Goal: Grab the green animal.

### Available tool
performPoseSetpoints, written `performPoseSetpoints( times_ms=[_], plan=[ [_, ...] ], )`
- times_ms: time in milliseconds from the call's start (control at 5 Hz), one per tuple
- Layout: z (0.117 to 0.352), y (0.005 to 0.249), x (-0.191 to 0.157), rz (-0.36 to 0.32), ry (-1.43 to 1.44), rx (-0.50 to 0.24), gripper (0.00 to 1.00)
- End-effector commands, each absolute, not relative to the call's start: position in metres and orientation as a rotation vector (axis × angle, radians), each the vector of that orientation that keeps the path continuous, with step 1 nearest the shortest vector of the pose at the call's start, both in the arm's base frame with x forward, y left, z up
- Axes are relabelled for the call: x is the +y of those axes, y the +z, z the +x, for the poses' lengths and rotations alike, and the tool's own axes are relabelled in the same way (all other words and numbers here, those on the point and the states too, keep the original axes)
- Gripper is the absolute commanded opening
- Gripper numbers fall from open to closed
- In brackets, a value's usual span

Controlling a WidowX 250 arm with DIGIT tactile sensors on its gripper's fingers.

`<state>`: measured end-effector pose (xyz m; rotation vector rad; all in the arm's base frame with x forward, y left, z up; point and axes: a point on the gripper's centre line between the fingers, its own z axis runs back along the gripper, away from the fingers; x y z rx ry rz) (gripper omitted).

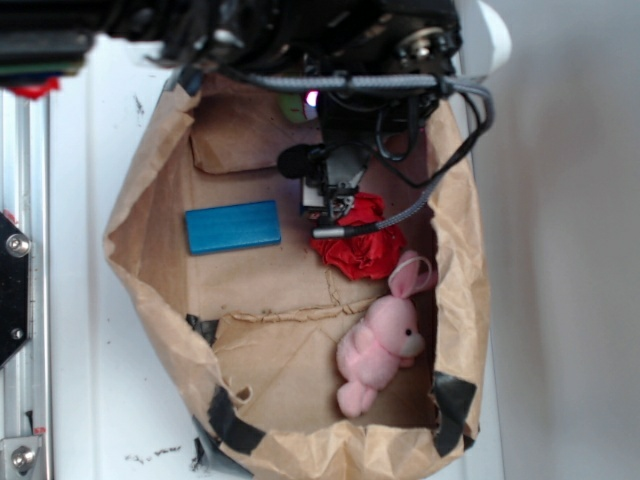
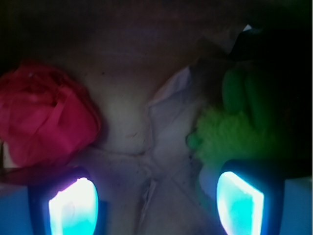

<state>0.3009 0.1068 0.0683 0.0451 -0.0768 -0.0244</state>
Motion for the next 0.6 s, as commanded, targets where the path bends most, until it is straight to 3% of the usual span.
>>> performPoseSetpoints(
  times_ms=[0, 400],
  plan=[
    [0.324, 0.079, 0.131, 0.120, 0.008, -0.138, 1.00],
    [0.306, 0.101, 0.143, 0.080, -0.047, -0.064, 1.00]
  ],
)
